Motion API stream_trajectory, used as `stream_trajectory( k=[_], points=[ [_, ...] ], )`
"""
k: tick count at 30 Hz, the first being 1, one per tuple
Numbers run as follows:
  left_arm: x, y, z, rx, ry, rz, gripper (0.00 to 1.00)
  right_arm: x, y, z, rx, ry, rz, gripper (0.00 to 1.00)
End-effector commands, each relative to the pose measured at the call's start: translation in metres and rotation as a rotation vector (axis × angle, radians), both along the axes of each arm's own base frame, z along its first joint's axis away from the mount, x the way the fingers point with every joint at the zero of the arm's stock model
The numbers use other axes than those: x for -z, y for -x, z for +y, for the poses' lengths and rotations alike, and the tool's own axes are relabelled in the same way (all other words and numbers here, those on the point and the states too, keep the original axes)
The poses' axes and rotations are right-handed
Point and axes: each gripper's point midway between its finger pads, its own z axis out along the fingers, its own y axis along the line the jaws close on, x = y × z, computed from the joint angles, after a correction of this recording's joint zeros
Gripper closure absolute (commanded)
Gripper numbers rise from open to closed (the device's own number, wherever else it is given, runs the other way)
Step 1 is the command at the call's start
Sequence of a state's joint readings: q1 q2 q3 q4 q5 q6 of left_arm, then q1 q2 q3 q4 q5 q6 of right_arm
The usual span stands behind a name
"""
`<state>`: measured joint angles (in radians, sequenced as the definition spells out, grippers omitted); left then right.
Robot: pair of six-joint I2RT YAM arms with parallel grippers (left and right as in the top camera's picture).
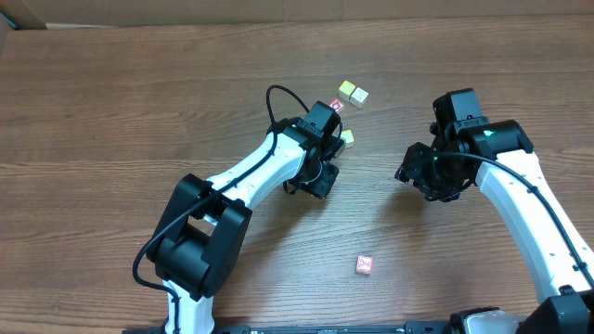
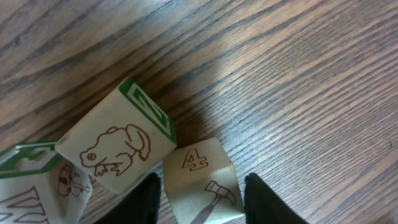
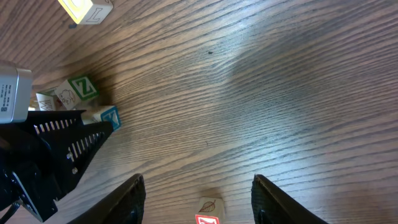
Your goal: Flip 5 blocks
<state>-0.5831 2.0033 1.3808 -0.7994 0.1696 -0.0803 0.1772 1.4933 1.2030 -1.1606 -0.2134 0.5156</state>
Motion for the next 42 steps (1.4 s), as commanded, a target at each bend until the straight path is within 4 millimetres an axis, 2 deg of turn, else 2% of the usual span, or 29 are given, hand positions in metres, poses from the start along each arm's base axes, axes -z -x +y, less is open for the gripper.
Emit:
stream_trajectory(
  k=[1, 7, 10, 12, 16, 19, 22, 25, 28, 31, 34, 38, 42],
  points=[
    [0.007, 0.006, 0.001, -0.022, -0.027, 0.025, 0.70, -0.012, -0.007, 0.001, -0.014, -0.010, -0.044, 0.44],
    [0.008, 0.014, 0.008, -0.112, -0.061, 0.072, 0.87, -0.012, -0.007, 0.001, -0.017, -0.010, -0.045, 0.44],
    [-0.001, 0.015, 0.010, -0.130, -0.072, 0.080, 0.95, -0.012, -0.006, 0.001, -0.017, -0.010, -0.044, 0.44],
    [-0.013, 0.013, 0.017, -0.162, -0.101, 0.052, 0.96, -0.012, -0.007, 0.001, -0.017, -0.010, -0.045, 0.44],
    [-0.054, 0.019, 0.026, -0.199, -0.115, -0.019, 0.96, -0.011, -0.006, 0.001, -0.017, -0.010, -0.043, 0.44],
    [-0.083, 0.035, 0.026, -0.205, -0.106, -0.061, 0.96, -0.012, -0.006, 0.001, -0.017, -0.010, -0.043, 0.44],
    [-0.097, 0.058, 0.024, -0.225, -0.102, -0.073, 0.96, -0.011, -0.006, 0.001, -0.017, -0.009, -0.041, 0.44],
    [-0.093, 0.087, 0.022, -0.277, -0.104, -0.043, 0.96, -0.011, -0.005, 0.001, -0.017, -0.009, -0.037, 0.44],
    [-0.076, 0.121, 0.020, -0.326, -0.121, 0.000, 0.95, -0.011, -0.003, 0.001, -0.024, -0.006, -0.030, 0.44],
    [-0.060, 0.151, 0.005, -0.335, -0.108, 0.034, 0.95, -0.010, -0.001, 0.000, -0.035, -0.004, -0.028, 0.44],
    [-0.048, 0.171, -0.008, -0.363, -0.091, 0.043, 0.96, -0.010, 0.000, 0.000, -0.035, -0.003, -0.023, 0.45],
    [-0.046, 0.176, -0.026, -0.353, -0.039, 0.018, 0.96, -0.010, 0.001, 0.000, -0.035, -0.003, -0.019, 0.45],
    [-0.040, 0.168, -0.022, -0.442, -0.061, -0.018, 0.96, -0.010, 0.003, 0.000, -0.035, -0.001, -0.009, 0.45]
  ],
)
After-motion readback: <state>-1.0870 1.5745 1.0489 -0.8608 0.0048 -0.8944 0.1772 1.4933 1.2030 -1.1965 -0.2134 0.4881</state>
